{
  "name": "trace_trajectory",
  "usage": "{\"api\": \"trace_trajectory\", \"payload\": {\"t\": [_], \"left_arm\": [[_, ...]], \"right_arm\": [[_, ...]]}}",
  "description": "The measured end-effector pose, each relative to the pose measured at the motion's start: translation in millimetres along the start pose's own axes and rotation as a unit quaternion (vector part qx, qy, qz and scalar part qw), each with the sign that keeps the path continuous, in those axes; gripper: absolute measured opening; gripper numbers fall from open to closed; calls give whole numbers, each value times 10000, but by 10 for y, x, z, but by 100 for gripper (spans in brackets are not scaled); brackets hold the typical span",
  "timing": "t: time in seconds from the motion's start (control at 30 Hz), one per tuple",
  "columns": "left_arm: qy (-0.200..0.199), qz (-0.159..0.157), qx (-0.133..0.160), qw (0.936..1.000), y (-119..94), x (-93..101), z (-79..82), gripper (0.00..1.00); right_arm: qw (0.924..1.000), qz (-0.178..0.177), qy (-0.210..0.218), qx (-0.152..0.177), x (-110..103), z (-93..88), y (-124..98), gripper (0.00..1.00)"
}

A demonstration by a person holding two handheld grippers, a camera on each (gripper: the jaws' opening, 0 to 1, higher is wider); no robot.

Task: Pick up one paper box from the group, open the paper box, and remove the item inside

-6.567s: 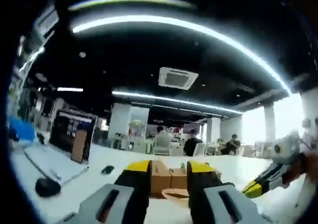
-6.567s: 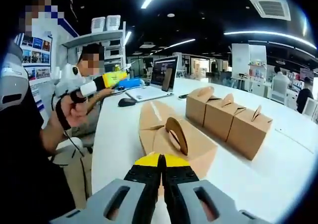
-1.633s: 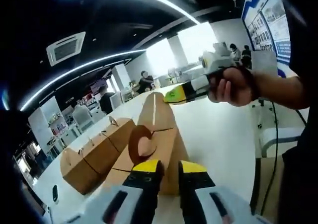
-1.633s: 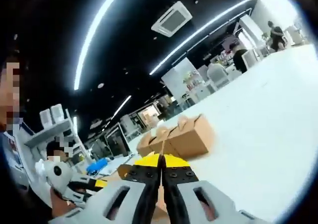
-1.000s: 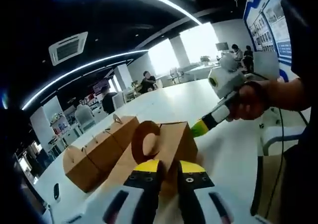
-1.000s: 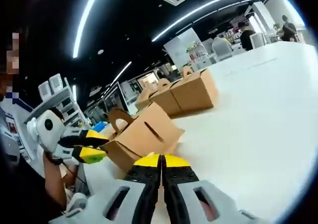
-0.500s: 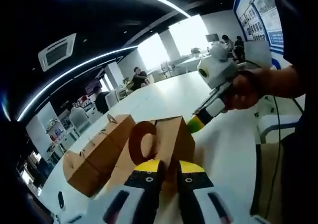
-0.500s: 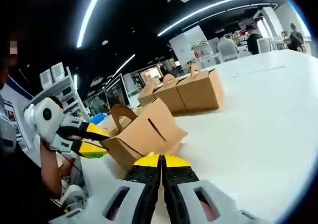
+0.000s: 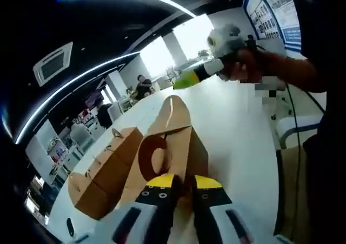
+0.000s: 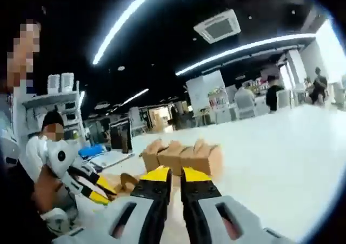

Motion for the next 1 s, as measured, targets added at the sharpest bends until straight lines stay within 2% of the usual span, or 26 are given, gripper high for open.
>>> {"api": "trace_trajectory", "payload": {"t": [0.03,0.07,0.13,0.17,0.2,0.23,0.27,0.3,0.43,0.5,0.57,0.6,0.63,0.73,0.8,0.9,1.0], "left_arm": [[26,-8,2,10000,5,1,8,14],[39,-16,6,10000,8,0,11,14],[59,-39,56,10000,19,0,21,14],[57,-54,89,9999,25,0,24,14],[47,-73,118,9999,30,-5,25,14],[33,-95,142,9998,35,-8,30,14],[23,-114,161,9998,40,-10,34,14],[23,-129,178,9998,47,-10,41,14],[43,-137,210,9997,66,-3,58,14],[7,-131,231,9996,61,-3,48,14],[-15,-124,257,9996,59,-2,41,14],[-21,-125,270,9996,60,-2,40,13],[-40,-117,286,9995,63,1,40,13],[-99,-105,325,9994,66,3,32,13],[-190,-107,384,9990,68,2,22,13],[-292,-100,481,9984,67,5,-1,13],[-412,-83,596,9973,66,9,-19,13]], "right_arm": [[9995,112,-225,165,-60,108,30,9],[9992,150,-299,219,-81,141,41,10],[9943,392,-837,534,-218,280,155,9],[9930,483,-934,539,-252,269,229,9],[9923,598,-1000,417,-272,212,322,9],[9930,731,-923,69,-271,94,418,9],[9937,843,-681,-299,-258,-46,504,8],[9934,875,-552,-496,-244,-167,563,6],[9880,847,-655,-1117,-185,-566,677,4],[9858,825,-489,-1380,-172,-692,679,3],[9827,904,-457,-1552,-191,-780,688,3],[9833,896,-439,-1521,-196,-800,682,3],[9847,1001,-152,-1417,-222,-795,682,3],[9854,1017,-230,-1348,-242,-793,702,3],[9869,1065,-13,-1214,-224,-819,721,3],[9847,1223,715,-1012,-179,-867,724,3],[9697,1375,1870,-763,-105,-950,707,2]]}}
Point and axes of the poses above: the point that each gripper's makers call its tool centre point, and the gripper's own axes: y roughly forward along the fingers, x roughly to its right, z roughly out of its top, the point moved 9 cm from there along -y, roughly backward along the fingers, and after that the axes turned 7 degrees about -x, right-handed, at the moved point
